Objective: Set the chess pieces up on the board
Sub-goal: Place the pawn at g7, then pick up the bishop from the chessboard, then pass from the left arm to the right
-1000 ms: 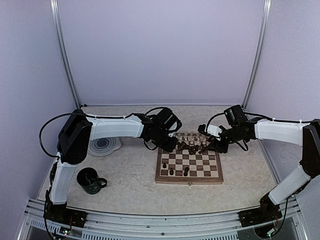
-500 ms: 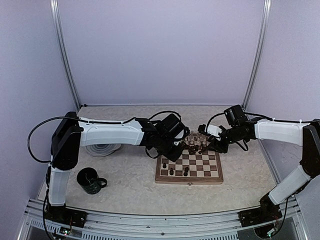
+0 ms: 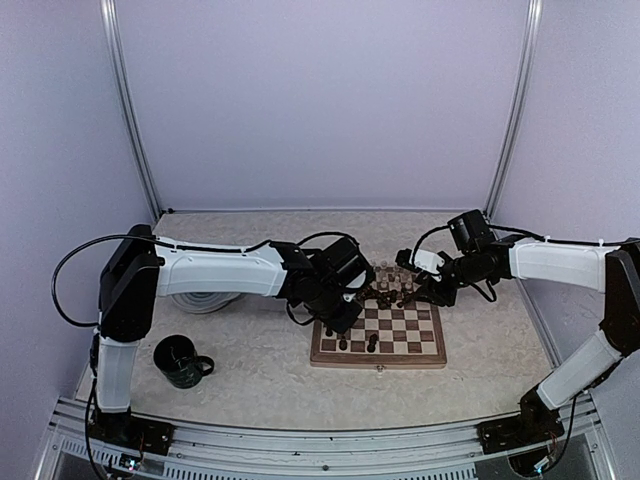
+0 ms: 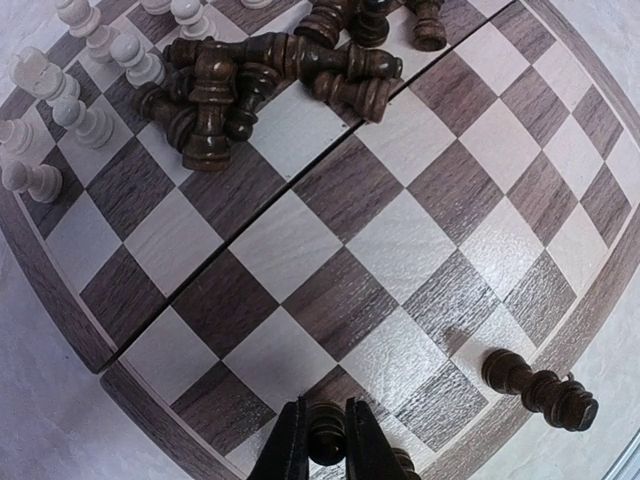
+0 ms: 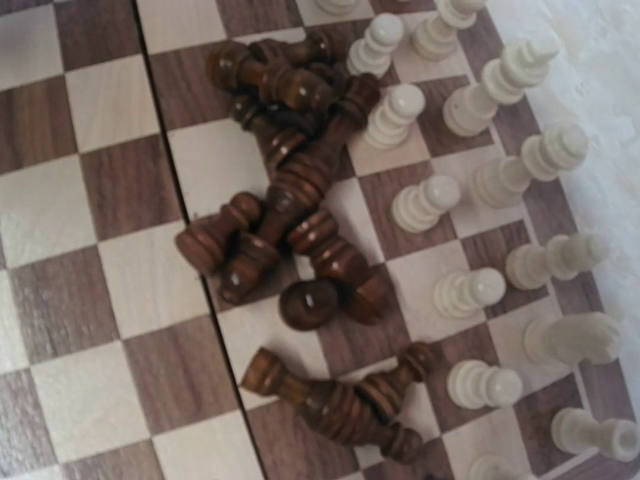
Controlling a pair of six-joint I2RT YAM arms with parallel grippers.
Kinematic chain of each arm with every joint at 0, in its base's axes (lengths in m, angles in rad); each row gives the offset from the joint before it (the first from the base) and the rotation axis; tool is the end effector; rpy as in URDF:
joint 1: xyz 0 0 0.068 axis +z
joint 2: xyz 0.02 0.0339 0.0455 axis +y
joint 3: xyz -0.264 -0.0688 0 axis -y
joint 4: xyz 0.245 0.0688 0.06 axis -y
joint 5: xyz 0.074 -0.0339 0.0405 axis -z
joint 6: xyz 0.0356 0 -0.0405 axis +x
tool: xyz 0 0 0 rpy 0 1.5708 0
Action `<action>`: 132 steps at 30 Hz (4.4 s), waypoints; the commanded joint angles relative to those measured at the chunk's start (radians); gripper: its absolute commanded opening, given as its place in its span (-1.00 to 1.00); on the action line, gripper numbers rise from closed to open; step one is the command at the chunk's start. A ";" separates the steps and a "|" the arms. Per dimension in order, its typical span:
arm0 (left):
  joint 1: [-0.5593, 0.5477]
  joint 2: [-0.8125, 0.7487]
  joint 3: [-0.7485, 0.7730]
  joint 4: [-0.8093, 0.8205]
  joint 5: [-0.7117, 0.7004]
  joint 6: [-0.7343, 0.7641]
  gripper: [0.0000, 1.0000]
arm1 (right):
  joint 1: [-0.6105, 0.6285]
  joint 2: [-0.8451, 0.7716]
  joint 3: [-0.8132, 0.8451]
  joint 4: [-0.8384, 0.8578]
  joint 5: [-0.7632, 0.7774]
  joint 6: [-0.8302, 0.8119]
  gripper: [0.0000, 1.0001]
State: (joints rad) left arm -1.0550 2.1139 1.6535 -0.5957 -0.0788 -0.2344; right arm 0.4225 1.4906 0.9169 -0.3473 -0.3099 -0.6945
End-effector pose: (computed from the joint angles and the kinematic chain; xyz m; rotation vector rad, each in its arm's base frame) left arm 0.2276 -0.3957 0.1891 1.0372 2.4538 -0.3374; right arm 0.2714 0.1339 0.2082 -1.4054 2.0063 0.2669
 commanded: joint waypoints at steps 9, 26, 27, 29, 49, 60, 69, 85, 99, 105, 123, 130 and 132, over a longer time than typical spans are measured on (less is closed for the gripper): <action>-0.011 0.006 0.001 -0.010 0.019 -0.009 -0.74 | 0.015 0.013 -0.004 -0.015 -0.007 0.001 -0.14; -0.013 0.037 0.006 -0.021 0.013 -0.002 -0.57 | 0.016 0.019 -0.004 -0.016 -0.002 0.001 -0.14; -0.011 0.036 0.007 -0.025 0.011 -0.002 -0.51 | 0.016 0.019 -0.004 -0.016 -0.002 0.001 -0.14; -0.012 0.025 0.017 -0.038 -0.001 0.002 -0.38 | 0.017 0.019 -0.004 -0.017 -0.003 0.000 -0.14; 0.138 0.143 0.245 0.037 0.118 0.131 -0.13 | 0.016 0.017 -0.007 -0.014 0.007 -0.001 -0.14; 0.140 0.211 0.270 0.065 0.173 0.148 -0.12 | 0.017 0.026 -0.009 -0.015 0.009 -0.006 -0.14; 0.141 0.296 0.342 0.023 0.130 0.137 -0.23 | 0.017 0.030 -0.009 -0.015 0.012 -0.005 -0.14; 0.058 0.072 0.075 0.119 0.100 0.168 -0.77 | 0.016 0.021 0.006 -0.026 -0.032 0.008 -0.14; 0.065 -0.210 -0.184 0.499 0.282 0.154 -0.76 | 0.012 -0.020 0.236 -0.124 -0.480 0.271 -0.10; 0.055 -0.275 -0.339 0.709 0.339 0.137 -0.73 | 0.017 0.047 0.258 -0.112 -0.678 0.432 -0.07; -0.007 -0.264 -0.347 0.684 0.288 0.162 -0.72 | 0.077 0.089 0.251 -0.172 -0.796 0.399 0.00; 0.000 -0.271 -0.355 0.702 0.285 0.140 -0.72 | 0.078 0.054 0.233 -0.209 -0.823 0.347 0.04; 0.000 -0.275 -0.357 0.702 0.285 0.138 -0.72 | 0.078 0.053 0.220 -0.190 -0.801 0.357 -0.06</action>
State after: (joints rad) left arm -1.0595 1.8629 1.3109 0.0673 0.2089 -0.0883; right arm 0.4938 1.5734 1.1645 -0.5259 -1.0977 -0.3206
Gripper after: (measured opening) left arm 0.155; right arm 0.508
